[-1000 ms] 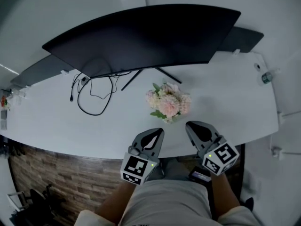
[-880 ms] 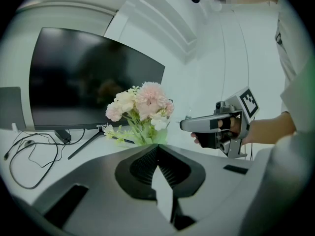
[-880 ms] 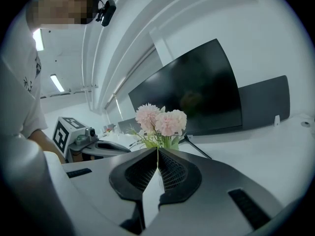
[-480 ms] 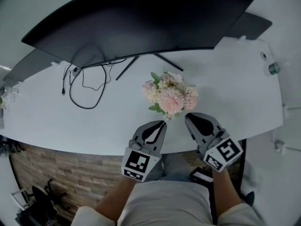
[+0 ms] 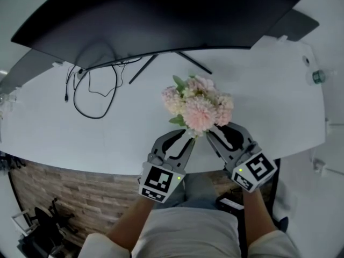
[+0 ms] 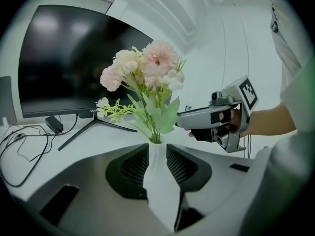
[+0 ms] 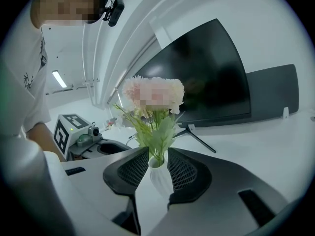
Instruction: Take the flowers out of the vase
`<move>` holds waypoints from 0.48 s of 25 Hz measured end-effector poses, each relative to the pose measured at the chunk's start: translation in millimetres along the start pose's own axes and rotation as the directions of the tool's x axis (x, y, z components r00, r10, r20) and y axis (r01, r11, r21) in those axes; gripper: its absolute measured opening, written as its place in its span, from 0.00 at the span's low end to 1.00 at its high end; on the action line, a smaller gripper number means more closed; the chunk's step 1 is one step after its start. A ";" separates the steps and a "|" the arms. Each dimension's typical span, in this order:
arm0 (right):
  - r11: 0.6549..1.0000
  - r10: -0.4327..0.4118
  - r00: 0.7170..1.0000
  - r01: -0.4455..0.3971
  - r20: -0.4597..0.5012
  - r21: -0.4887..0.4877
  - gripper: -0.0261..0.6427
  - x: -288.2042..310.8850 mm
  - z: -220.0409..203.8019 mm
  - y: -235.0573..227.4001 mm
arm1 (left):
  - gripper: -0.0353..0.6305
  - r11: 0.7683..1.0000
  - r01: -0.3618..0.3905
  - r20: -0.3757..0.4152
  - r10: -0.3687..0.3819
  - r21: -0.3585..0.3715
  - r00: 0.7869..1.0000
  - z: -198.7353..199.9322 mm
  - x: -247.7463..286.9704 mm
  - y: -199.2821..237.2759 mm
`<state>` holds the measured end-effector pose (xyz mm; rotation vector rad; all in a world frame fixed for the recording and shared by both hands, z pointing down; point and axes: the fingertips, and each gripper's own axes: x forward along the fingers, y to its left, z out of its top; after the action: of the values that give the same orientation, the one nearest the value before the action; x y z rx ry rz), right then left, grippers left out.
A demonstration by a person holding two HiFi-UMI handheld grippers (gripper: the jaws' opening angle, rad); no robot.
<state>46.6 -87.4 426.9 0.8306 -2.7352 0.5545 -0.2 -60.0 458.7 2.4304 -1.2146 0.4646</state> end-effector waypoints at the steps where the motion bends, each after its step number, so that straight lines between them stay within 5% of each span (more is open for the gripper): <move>1: 1.000 0.002 1.000 -0.002 0.002 0.002 0.25 1.3 -0.5 -0.5 | 0.23 1.000 0.003 -0.004 -0.003 0.001 1.000 -1.4 2.5 0.6; 12: 0.999 0.035 0.999 -0.035 0.004 -0.007 0.29 17.3 -3.7 -2.4 | 0.38 0.998 0.038 -0.037 -0.036 0.055 0.999 -6.4 30.5 0.8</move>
<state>34.2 -96.1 436.5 0.7841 -2.7584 0.5512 15.7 -78.3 478.2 2.4758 -1.1545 0.5361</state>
